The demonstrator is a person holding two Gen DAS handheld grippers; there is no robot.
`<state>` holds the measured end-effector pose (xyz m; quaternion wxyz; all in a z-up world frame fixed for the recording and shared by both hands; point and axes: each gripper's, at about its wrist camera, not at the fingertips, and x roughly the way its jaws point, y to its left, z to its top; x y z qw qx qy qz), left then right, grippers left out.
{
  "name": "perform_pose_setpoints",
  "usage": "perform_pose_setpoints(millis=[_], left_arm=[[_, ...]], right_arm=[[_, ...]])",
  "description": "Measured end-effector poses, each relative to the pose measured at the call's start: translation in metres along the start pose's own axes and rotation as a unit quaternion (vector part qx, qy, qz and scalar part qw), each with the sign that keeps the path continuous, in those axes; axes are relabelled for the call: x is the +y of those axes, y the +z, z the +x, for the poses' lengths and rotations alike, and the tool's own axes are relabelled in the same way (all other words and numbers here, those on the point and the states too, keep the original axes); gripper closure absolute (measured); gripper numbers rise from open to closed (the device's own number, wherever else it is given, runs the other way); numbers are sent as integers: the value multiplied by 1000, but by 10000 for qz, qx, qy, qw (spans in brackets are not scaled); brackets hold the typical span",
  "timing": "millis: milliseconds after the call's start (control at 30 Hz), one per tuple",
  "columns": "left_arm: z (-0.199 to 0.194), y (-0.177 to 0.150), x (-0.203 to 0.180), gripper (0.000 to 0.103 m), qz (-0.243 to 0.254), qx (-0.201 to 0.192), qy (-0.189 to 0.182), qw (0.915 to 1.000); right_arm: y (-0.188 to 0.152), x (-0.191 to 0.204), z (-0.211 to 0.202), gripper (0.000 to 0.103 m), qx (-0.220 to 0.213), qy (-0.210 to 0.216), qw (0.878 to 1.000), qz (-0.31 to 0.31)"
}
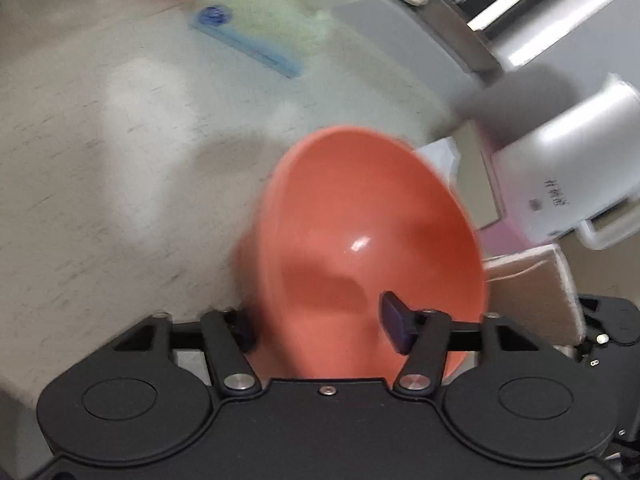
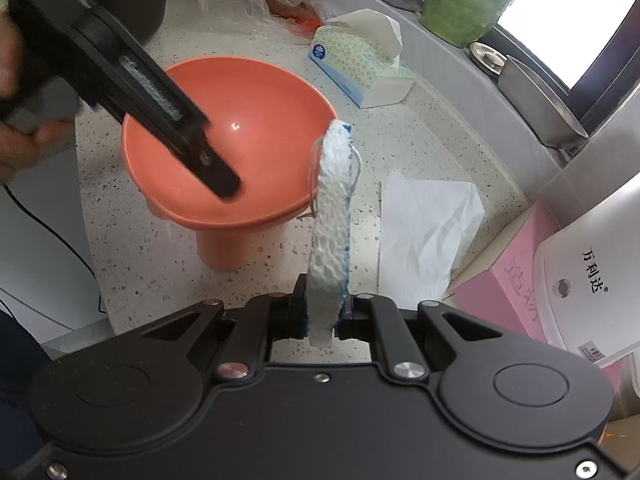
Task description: Clean bowl
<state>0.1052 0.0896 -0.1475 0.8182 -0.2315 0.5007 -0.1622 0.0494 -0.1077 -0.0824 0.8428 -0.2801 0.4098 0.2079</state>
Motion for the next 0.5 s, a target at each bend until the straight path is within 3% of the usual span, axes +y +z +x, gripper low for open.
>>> perform_pose_setpoints(millis=[67, 200, 367, 433, 500], left_arm=[[2, 0, -1, 85, 41, -77, -4, 10000], [0, -3, -5, 85, 241, -225, -10, 9995], [-11, -4, -24, 87, 770, -517, 274, 9953], [-20, -10, -42, 90, 1388, -913, 705, 9836], [-27, -19, -64, 93, 2194, -1378, 1242, 9578]], right_arm=[[0, -6, 4, 87, 47, -133, 9999, 56], [-2, -14, 4, 88, 38, -158, 9997, 200], [-4, -15, 7, 87, 41, -211, 9995, 237], [-2, -15, 8, 88, 7, -217, 9995, 250], [-1, -15, 9, 88, -23, -224, 9994, 253]])
